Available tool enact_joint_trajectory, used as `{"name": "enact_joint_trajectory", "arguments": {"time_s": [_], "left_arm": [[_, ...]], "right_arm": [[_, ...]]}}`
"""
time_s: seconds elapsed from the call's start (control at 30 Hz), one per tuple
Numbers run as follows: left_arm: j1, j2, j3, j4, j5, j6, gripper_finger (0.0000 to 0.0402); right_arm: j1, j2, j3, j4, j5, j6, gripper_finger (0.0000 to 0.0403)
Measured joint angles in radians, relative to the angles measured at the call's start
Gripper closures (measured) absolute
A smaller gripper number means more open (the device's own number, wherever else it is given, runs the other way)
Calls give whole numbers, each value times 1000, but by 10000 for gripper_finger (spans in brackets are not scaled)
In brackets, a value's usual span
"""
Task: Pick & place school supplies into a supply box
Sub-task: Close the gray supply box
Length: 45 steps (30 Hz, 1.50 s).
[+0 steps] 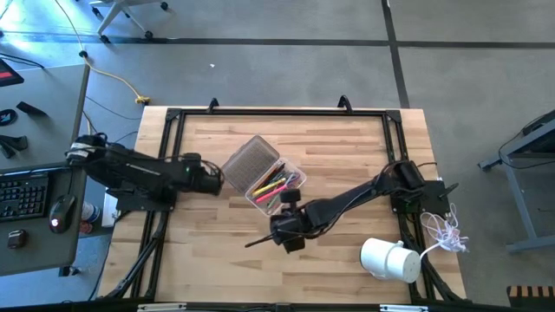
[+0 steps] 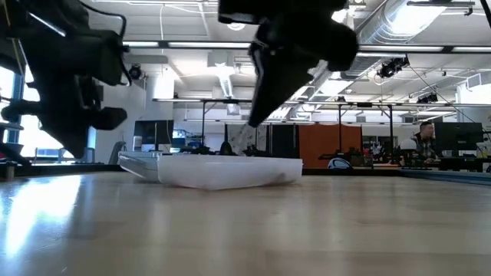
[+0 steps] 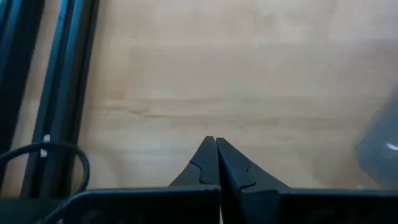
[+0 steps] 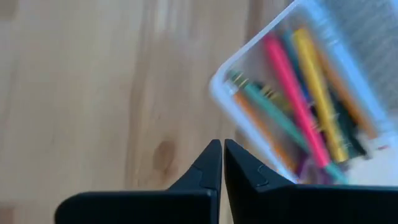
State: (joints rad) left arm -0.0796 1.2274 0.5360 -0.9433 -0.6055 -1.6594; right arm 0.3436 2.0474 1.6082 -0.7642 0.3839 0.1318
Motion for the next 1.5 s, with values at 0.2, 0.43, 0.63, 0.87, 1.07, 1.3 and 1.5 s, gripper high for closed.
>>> {"name": "enact_joint_trajectory", "arguments": {"time_s": [0.2,0.43,0.63,0.87,1.07,1.3,1.5], "left_arm": [[120,0,-50,225,2,168,383],[207,0,-54,434,2,352,383],[307,0,-54,515,51,437,386],[398,0,-54,587,165,537,378],[401,1,-54,677,223,578,387],[387,1,-55,808,314,667,379],[331,2,-55,822,265,663,387]], "right_arm": [[-58,-44,-137,84,-214,-51,402],[-188,-123,-348,301,-257,9,402],[-246,-164,-508,356,-307,79,402],[-287,-178,-622,531,-292,95,402],[-330,-178,-642,641,-331,71,402],[-342,-173,-645,718,-308,29,402],[-343,-173,-646,717,-312,25,402]]}}
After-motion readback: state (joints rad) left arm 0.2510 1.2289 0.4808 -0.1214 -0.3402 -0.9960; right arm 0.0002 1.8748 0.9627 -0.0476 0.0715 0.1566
